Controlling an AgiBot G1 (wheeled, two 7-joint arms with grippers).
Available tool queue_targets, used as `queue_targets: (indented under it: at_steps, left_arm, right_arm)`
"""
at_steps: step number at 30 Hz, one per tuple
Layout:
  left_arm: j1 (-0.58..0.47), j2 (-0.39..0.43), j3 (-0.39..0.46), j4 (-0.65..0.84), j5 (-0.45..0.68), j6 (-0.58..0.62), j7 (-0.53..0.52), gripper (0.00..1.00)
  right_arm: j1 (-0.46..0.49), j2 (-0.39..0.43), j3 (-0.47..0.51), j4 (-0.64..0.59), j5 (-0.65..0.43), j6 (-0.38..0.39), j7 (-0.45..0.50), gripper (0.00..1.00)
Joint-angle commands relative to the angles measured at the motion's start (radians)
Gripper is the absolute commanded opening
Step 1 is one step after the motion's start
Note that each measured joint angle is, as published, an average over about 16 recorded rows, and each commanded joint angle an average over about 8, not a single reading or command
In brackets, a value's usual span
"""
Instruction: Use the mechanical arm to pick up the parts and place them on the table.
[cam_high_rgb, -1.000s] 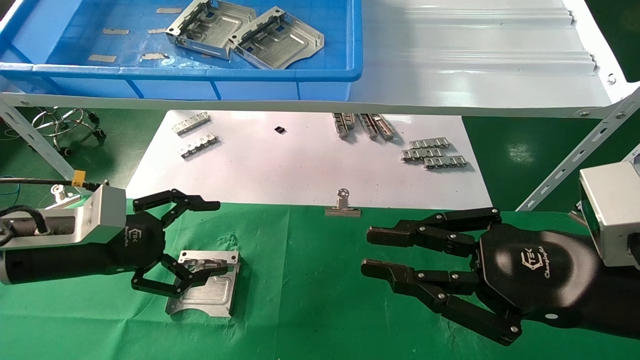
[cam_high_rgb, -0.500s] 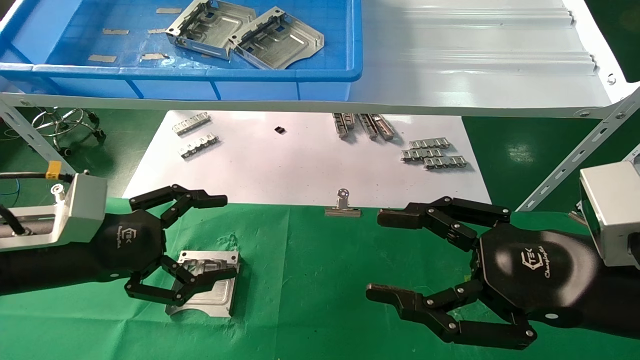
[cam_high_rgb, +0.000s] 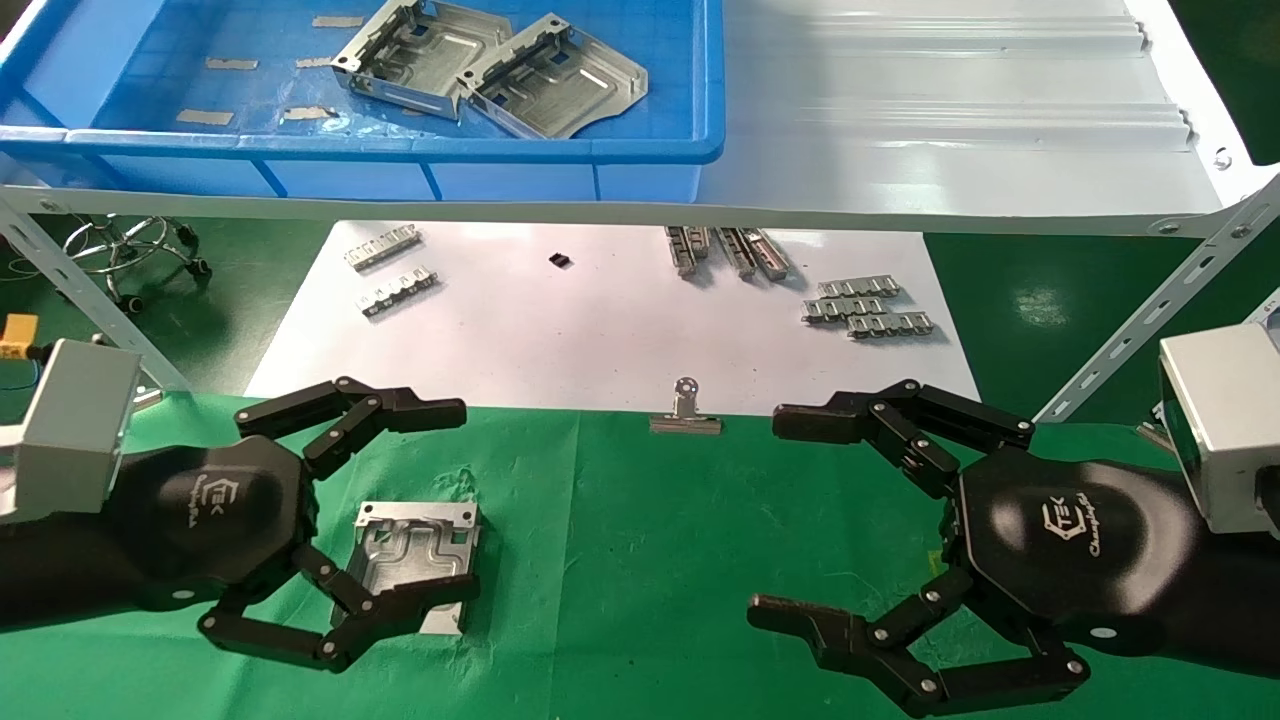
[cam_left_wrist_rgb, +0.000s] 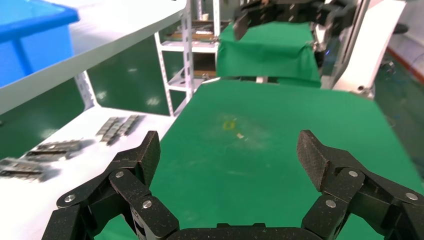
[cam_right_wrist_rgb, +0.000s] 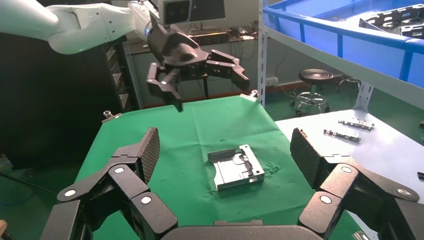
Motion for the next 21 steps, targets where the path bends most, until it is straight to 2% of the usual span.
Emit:
queue_targets:
  at_steps: [1,11,21]
  left_arm:
    - [0.02,-0.009,-0.02,-0.039,-0.011,-0.004,-0.029,1.0]
    - [0.111,-0.049,-0.11,-0.214,-0.061,-0.021,-0.159,1.0]
    - [0.128,-0.058,-0.126,-0.245,-0.073,-0.026,-0.174,1.0]
  right_arm:
    - [0.0,0.0,0.0,0.0,0.0,0.0,0.0,1.0]
    - [0.0,0.0,0.0,0.0,0.0,0.0,0.0,1.0]
    - [0.0,0.0,0.0,0.0,0.0,0.0,0.0,1.0]
